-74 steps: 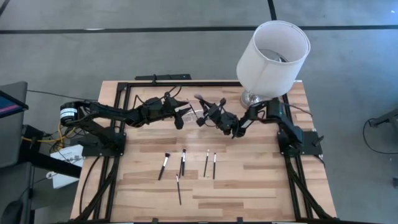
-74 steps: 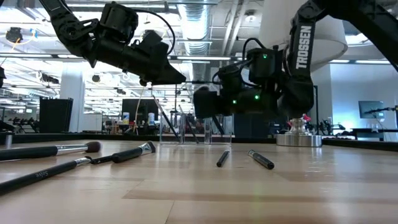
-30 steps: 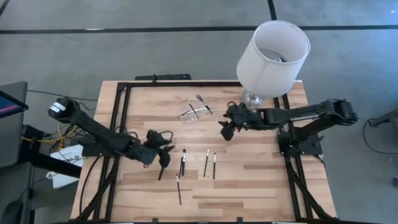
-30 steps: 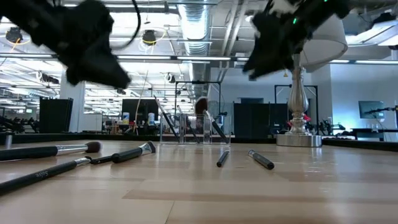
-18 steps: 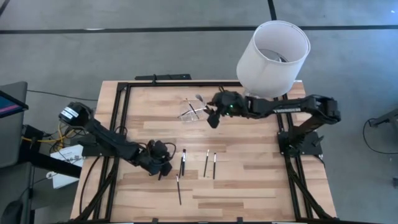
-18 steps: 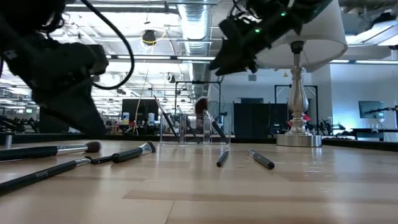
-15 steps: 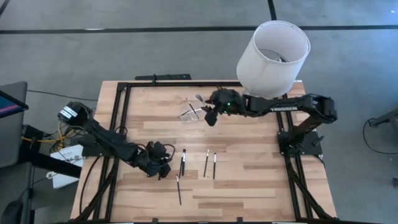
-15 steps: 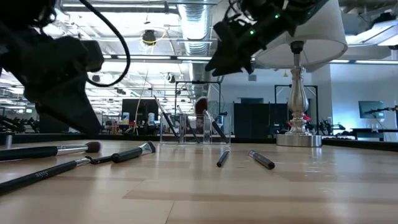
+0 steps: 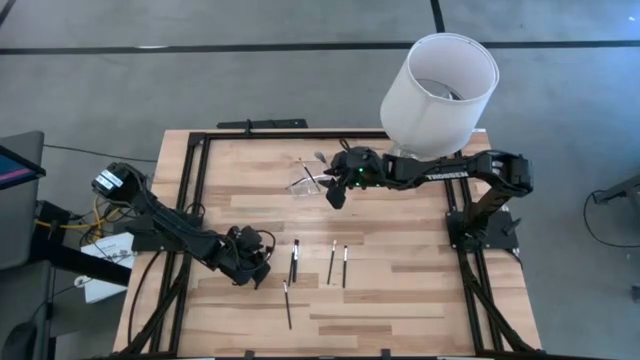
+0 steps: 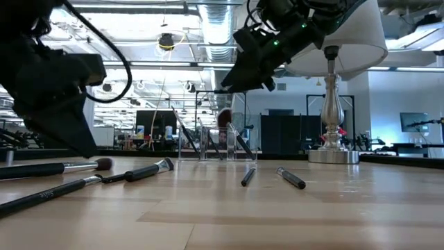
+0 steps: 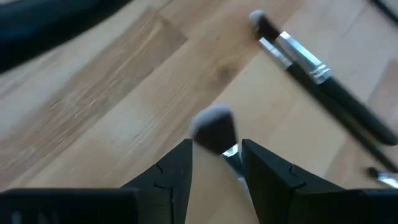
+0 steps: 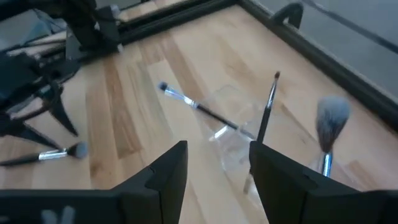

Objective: Sort items
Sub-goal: Put the left powder brush into the transparent organizer

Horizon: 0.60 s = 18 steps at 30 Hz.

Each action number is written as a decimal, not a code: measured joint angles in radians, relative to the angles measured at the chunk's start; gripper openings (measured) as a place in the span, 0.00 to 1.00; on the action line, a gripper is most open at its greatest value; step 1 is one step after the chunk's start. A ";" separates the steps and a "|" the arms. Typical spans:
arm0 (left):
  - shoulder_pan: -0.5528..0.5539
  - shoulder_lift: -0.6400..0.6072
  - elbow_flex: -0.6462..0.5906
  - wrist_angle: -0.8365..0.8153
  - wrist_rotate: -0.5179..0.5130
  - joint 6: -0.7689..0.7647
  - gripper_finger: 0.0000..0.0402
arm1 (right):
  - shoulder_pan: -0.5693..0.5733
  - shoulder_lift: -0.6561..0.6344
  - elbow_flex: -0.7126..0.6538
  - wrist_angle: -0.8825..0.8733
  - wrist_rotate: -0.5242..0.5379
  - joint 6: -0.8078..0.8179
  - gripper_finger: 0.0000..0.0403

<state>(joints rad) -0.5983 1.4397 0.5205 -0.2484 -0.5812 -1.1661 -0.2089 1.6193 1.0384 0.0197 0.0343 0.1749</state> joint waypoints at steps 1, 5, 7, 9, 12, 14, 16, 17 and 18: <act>0.000 0.007 0.000 0.000 0.000 -0.004 0.34 | 0.002 0.000 0.000 -0.001 -0.005 0.000 0.40; 0.000 0.038 0.000 0.037 -0.002 -0.045 0.34 | 0.013 0.003 0.000 -0.001 -0.010 0.000 0.39; -0.002 0.063 0.000 0.071 -0.002 -0.047 0.34 | 0.017 0.004 0.000 -0.006 -0.010 0.000 0.39; -0.002 0.088 0.000 0.098 -0.008 -0.046 0.34 | 0.019 0.005 0.000 -0.016 -0.010 0.000 0.38; -0.004 0.127 0.003 0.111 -0.031 -0.049 0.34 | 0.024 0.005 0.000 -0.013 -0.011 0.000 0.38; -0.004 0.149 0.004 0.124 -0.045 -0.055 0.34 | 0.025 0.005 0.000 -0.013 -0.011 0.000 0.38; -0.004 0.161 0.004 0.128 -0.073 -0.062 0.33 | 0.026 0.005 0.000 -0.012 -0.012 0.000 0.38; -0.005 0.162 0.004 0.130 -0.083 -0.061 0.32 | 0.026 0.005 0.000 -0.012 -0.012 0.000 0.38; -0.005 0.162 0.002 0.132 -0.095 -0.056 0.29 | 0.026 0.005 0.000 -0.012 -0.012 0.000 0.38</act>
<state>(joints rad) -0.6029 1.6014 0.5228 -0.1165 -0.6757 -1.2219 -0.1833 1.6241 1.0382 0.0074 0.0223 0.1745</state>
